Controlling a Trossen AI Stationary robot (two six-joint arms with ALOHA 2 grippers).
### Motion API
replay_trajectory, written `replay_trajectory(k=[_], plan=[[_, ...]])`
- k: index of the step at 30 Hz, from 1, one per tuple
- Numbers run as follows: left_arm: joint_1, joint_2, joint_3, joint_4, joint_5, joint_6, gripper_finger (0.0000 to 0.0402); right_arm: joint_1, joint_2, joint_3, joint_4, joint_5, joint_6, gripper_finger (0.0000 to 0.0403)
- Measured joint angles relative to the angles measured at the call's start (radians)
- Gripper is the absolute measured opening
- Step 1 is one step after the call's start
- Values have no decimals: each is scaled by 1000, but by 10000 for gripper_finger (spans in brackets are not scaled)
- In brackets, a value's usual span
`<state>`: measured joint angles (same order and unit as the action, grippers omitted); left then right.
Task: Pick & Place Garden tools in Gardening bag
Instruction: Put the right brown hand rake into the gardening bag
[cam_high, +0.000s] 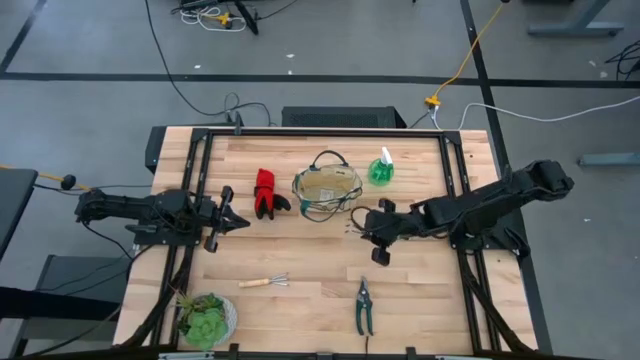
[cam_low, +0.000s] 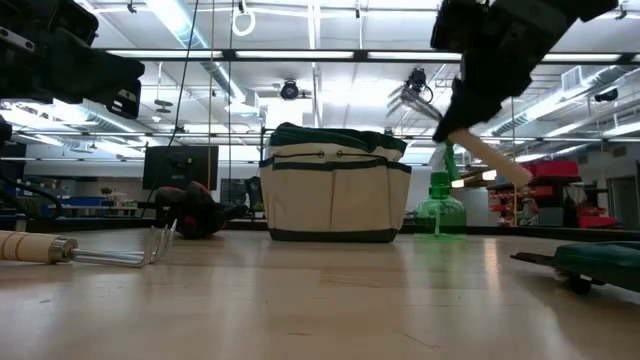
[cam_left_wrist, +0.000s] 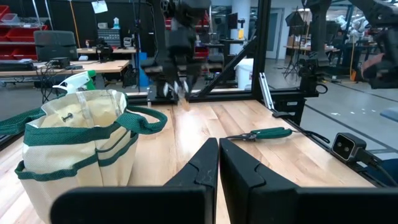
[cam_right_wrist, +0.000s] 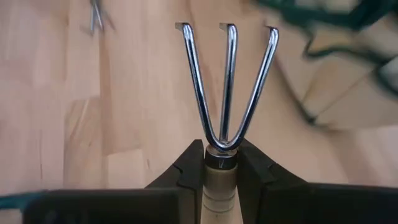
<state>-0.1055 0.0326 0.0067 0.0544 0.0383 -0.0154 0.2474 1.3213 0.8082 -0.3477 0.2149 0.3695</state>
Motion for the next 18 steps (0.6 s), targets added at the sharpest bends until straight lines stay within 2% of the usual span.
replay_trajectory(k=[9,18], plan=[[0,0,0,0,0,0,21,-21,-192,0,-11,40,-61,57],[0,0,0,0,0,0,21,-77,-310,0,13,40,-152,57]])
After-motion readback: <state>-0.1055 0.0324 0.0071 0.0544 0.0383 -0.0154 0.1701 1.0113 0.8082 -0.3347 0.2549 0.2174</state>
